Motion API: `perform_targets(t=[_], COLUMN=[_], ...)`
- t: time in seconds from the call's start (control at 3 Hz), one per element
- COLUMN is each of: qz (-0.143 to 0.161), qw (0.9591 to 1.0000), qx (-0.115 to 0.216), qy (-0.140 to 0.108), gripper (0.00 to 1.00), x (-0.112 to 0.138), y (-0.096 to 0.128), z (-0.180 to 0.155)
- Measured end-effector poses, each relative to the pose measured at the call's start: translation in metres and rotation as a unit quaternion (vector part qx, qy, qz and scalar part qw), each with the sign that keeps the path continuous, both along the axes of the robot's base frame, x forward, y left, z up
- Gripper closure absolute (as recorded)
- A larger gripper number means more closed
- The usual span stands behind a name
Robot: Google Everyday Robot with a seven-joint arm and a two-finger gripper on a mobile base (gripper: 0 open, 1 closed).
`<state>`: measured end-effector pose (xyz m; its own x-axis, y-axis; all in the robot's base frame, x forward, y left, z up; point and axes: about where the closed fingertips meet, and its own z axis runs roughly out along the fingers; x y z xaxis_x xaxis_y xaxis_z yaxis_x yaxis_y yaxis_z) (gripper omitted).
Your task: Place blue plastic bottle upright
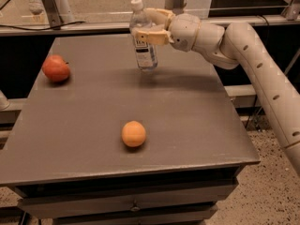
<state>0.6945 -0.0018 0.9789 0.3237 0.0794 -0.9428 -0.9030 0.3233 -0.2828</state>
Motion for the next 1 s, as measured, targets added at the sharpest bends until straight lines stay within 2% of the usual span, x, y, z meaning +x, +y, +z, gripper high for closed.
perform_targets(t=[1.0], qz=[-0.010], qw=[0.9999], qx=[0.002], qy=[0.013], gripper=[1.00], x=[-0.006], y=[-0.014], z=[-0.033])
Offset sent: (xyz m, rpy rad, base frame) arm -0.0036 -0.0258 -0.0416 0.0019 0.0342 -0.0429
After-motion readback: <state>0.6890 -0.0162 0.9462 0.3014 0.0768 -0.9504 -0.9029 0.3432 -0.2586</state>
